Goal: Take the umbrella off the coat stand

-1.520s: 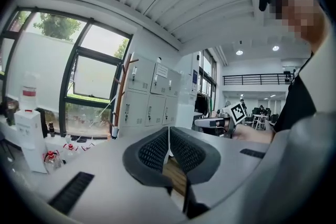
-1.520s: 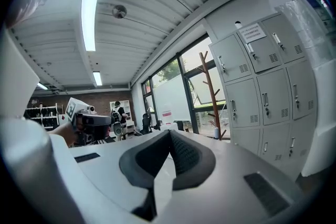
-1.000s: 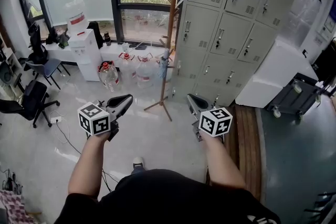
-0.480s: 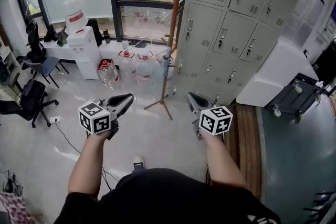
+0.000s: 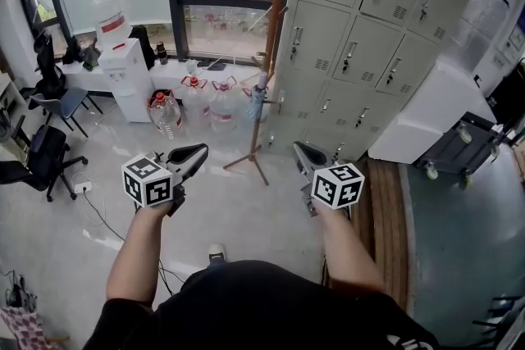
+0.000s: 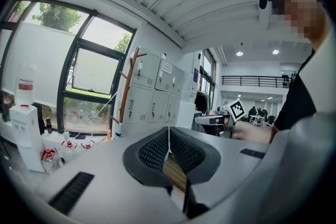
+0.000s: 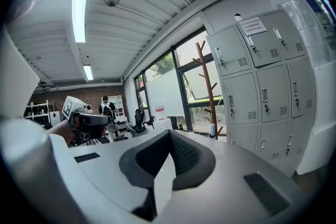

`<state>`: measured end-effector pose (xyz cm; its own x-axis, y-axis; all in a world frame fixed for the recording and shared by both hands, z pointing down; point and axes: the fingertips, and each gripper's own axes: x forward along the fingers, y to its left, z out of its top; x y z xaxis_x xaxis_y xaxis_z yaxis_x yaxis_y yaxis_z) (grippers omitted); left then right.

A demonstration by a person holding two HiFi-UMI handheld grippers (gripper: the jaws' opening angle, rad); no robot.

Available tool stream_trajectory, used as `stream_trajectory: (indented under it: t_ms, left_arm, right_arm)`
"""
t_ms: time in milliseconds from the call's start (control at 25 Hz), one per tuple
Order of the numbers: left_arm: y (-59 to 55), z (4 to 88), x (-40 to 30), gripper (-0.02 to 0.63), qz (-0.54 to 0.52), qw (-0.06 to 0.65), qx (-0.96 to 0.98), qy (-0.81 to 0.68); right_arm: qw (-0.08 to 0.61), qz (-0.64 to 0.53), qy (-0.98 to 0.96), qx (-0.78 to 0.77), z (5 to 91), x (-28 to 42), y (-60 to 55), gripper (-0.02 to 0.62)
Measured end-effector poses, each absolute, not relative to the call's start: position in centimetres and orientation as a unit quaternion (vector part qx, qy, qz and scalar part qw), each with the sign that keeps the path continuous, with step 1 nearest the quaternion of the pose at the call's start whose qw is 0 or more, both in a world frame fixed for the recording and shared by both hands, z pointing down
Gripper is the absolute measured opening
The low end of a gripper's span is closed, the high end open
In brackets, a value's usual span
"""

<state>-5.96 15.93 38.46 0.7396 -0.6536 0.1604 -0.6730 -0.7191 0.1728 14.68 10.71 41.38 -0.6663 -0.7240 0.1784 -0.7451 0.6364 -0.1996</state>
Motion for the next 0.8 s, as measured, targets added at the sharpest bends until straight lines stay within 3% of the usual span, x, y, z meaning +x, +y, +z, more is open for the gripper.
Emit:
stream_trajectory:
  t_ms: [800]
  left_arm:
    - [6.8, 39.7, -9.0, 0.028, 0.062, 0.128, 0.936, -0.324]
  right_arm:
    - [0.057, 0.142, -0.89, 0.43, 42.7, 11.6, 1.8, 0.014]
